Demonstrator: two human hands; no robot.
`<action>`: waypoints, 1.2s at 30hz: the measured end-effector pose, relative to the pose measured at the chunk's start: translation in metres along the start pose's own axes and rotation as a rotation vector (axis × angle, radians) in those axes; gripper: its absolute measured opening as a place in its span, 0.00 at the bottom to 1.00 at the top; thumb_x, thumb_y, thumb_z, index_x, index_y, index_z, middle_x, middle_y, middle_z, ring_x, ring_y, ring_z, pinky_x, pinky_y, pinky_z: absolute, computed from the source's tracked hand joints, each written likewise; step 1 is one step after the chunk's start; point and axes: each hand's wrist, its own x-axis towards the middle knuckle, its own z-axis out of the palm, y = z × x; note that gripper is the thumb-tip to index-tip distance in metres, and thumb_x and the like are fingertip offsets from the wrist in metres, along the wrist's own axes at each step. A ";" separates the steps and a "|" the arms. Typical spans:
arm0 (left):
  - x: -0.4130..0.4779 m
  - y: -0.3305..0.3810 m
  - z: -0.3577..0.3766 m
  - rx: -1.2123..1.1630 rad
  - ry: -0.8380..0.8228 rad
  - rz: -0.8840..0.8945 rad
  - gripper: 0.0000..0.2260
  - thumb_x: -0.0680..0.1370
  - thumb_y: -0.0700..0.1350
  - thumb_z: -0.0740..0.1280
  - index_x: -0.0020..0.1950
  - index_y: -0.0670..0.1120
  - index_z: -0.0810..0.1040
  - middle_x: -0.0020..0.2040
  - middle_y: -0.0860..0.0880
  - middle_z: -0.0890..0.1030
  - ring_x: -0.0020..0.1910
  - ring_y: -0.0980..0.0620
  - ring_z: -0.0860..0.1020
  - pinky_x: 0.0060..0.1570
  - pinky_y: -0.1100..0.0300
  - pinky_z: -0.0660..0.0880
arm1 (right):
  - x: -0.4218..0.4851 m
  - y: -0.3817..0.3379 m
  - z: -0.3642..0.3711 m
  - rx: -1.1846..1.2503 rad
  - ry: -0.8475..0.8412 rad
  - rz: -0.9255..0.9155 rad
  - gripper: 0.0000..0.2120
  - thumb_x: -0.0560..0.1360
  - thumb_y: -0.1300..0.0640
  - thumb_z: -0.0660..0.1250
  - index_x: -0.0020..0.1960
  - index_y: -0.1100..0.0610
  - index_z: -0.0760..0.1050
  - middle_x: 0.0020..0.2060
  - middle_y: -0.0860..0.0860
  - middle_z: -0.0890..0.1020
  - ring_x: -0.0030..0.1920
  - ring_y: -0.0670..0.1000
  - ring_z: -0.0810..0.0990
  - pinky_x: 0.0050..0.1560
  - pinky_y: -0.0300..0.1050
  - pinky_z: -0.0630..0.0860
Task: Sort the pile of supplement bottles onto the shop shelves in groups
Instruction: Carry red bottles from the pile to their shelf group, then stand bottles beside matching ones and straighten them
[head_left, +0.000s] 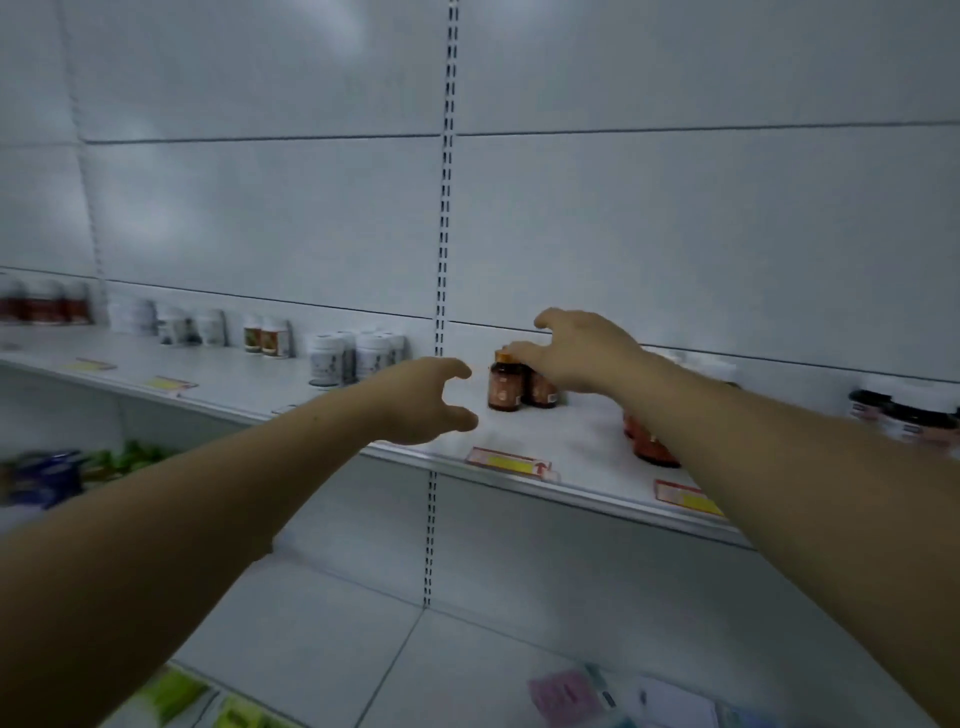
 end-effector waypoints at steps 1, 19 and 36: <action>-0.008 -0.021 -0.005 0.007 0.003 -0.026 0.29 0.76 0.56 0.67 0.74 0.53 0.62 0.74 0.50 0.66 0.69 0.48 0.68 0.65 0.55 0.65 | 0.009 -0.024 0.009 0.011 -0.026 -0.021 0.32 0.76 0.34 0.57 0.74 0.51 0.61 0.71 0.52 0.68 0.68 0.56 0.69 0.60 0.50 0.69; -0.143 -0.397 -0.081 0.009 0.068 -0.552 0.20 0.77 0.51 0.67 0.68 0.50 0.71 0.65 0.49 0.74 0.61 0.50 0.73 0.57 0.60 0.68 | 0.111 -0.483 0.202 0.200 -0.275 -0.609 0.29 0.77 0.37 0.58 0.71 0.52 0.65 0.67 0.54 0.72 0.63 0.56 0.72 0.55 0.49 0.70; -0.130 -0.709 -0.100 -0.056 0.116 -1.032 0.24 0.76 0.52 0.68 0.71 0.49 0.67 0.70 0.47 0.69 0.62 0.48 0.73 0.56 0.62 0.68 | 0.262 -0.748 0.389 0.281 -0.493 -0.838 0.24 0.77 0.40 0.57 0.69 0.50 0.66 0.60 0.55 0.79 0.57 0.56 0.79 0.50 0.47 0.74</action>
